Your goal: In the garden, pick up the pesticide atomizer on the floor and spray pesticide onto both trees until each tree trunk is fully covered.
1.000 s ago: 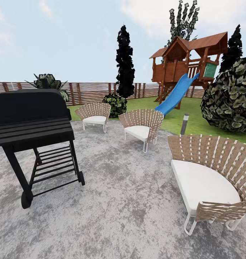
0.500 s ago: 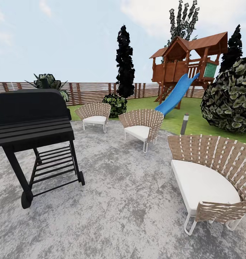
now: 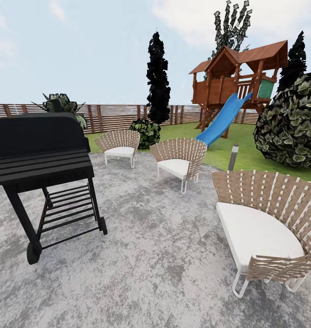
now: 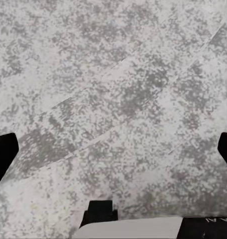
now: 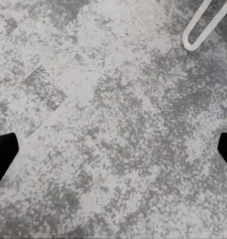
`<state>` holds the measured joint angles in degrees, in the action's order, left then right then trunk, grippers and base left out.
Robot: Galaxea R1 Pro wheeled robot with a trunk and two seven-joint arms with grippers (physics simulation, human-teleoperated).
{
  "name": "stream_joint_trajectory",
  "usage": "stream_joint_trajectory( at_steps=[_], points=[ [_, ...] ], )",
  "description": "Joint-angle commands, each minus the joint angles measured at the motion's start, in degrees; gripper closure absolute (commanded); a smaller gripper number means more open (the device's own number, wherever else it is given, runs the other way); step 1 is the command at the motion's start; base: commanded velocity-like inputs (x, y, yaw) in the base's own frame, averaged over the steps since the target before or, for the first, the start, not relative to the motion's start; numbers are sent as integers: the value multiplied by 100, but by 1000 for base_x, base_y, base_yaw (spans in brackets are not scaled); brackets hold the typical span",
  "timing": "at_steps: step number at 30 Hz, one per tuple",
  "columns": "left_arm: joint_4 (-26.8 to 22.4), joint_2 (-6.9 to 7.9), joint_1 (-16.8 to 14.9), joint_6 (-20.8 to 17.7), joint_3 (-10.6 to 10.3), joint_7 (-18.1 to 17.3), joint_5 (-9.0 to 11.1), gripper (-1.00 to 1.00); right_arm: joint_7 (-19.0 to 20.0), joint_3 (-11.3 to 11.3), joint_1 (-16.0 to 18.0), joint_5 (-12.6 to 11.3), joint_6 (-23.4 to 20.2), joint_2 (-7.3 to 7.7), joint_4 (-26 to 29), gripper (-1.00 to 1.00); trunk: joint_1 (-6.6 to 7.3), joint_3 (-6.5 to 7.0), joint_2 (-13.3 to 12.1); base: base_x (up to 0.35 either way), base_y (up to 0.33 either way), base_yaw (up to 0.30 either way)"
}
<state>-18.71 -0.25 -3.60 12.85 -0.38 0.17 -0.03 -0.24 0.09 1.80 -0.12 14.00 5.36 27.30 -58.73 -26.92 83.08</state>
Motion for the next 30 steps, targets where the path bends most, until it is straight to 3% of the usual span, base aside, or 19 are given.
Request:
stream_joint_trajectory(
  at_steps=[1,5,9,12,17,30],
  points=[
    [-77,0,-3,1,1,0,5,-100,1,-1,21,-2,-1,-4,51,-100,0,-1,0,0,0,0],
    [-487,-30,-61,106,6,-4,19,-100,37,-1,98,-5,15,-18,242,-100,0,-1,0,0,0,0],
    [-517,-37,-93,736,-2,-8,13,-100,57,14,109,1,189,-17,243,-100,0,-1,0,0,0,0],
    [-479,-11,-96,875,18,-8,19,-100,59,20,110,8,237,-17,233,-100,0,-1,0,0,0,0],
    [-330,57,-79,919,53,-15,27,-100,62,36,110,33,258,-10,195,-100,0,-1,0,0,0,0],
    [-229,51,-70,938,48,-39,-23,-100,12,21,110,47,261,0,181,-100,0,-1,0,0,2,0]
  ],
)
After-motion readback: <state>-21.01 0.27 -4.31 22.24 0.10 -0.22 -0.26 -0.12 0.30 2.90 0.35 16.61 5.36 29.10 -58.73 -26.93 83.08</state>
